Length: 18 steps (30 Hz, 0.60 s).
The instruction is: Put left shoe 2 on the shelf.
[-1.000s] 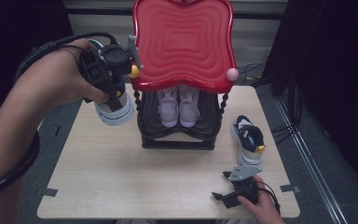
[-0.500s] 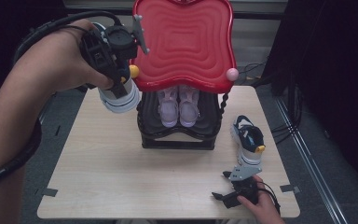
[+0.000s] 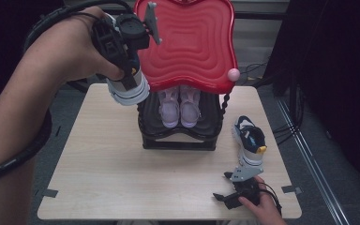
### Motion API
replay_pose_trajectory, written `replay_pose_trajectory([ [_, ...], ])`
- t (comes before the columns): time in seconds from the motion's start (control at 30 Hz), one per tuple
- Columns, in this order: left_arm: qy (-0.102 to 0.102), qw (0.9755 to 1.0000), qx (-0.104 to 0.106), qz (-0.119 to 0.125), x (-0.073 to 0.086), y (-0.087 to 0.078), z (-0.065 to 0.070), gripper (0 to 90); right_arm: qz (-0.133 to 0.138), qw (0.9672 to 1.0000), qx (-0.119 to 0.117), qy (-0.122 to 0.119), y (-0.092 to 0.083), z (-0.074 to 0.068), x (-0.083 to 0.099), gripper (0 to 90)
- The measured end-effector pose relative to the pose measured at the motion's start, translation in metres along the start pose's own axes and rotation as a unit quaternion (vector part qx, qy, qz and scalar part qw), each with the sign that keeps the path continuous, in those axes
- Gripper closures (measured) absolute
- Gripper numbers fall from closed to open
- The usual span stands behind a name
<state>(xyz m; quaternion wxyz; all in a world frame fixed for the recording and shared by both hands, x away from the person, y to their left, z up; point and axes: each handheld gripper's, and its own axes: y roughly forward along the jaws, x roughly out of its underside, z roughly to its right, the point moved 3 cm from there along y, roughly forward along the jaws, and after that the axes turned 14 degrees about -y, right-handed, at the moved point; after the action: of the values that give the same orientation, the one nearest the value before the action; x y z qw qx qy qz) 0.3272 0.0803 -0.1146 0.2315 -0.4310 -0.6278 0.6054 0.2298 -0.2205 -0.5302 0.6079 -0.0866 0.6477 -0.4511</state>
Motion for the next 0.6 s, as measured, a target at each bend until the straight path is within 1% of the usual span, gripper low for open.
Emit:
replay_pose_trajectory([
  [0.07,-0.001,1.0,0.0,0.002,-0.004,0.0,0.001,73.7,0.0,1.0,0.0,0.0,0.0,0.0,0.0,11.9],
  [0.17,0.005,1.0,-0.003,-0.001,-0.009,0.0,0.002,73.7,0.0,1.0,0.0,0.0,0.0,0.0,0.0,11.9],
  [0.23,0.006,1.0,-0.004,0.004,-0.013,-0.002,0.002,73.7,0.0,1.0,0.0,0.0,0.0,0.0,0.0,11.9],
  [0.27,0.01,0.9999,-0.006,0.002,-0.016,-0.002,0.002,73.7,0.0,1.0,0.0,0.0,0.0,0.0,0.0,11.9],
  [0.37,0.014,0.9999,-0.01,0.002,-0.022,-0.003,0.004,73.8,0.0,1.0,0.0,0.0,0.0,0.0,0.0,11.9],
  [0.47,0.027,0.9996,-0.011,0.004,-0.03,-0.004,0.005,73.7,0.0,1.0,0.0,0.0,0.0,0.0,0.0,11.9],
  [0.5,0.026,0.9995,-0.012,0.009,-0.033,-0.004,0.006,73.6,0.001,1.0,0.0,0.0,0.0,0.0,0.0,11.9],
  [0.57,0.034,0.9993,-0.013,0.006,-0.038,-0.003,0.007,73.7,-0.001,1.0,0.0,0.001,0.0,0.0,0.0,11.9],
  [0.6,0.033,0.9993,-0.012,0.01,-0.04,-0.002,0.008,73.7,-0.001,1.0,0.0,0.001,0.0,0.0,0.0,11.9],
])
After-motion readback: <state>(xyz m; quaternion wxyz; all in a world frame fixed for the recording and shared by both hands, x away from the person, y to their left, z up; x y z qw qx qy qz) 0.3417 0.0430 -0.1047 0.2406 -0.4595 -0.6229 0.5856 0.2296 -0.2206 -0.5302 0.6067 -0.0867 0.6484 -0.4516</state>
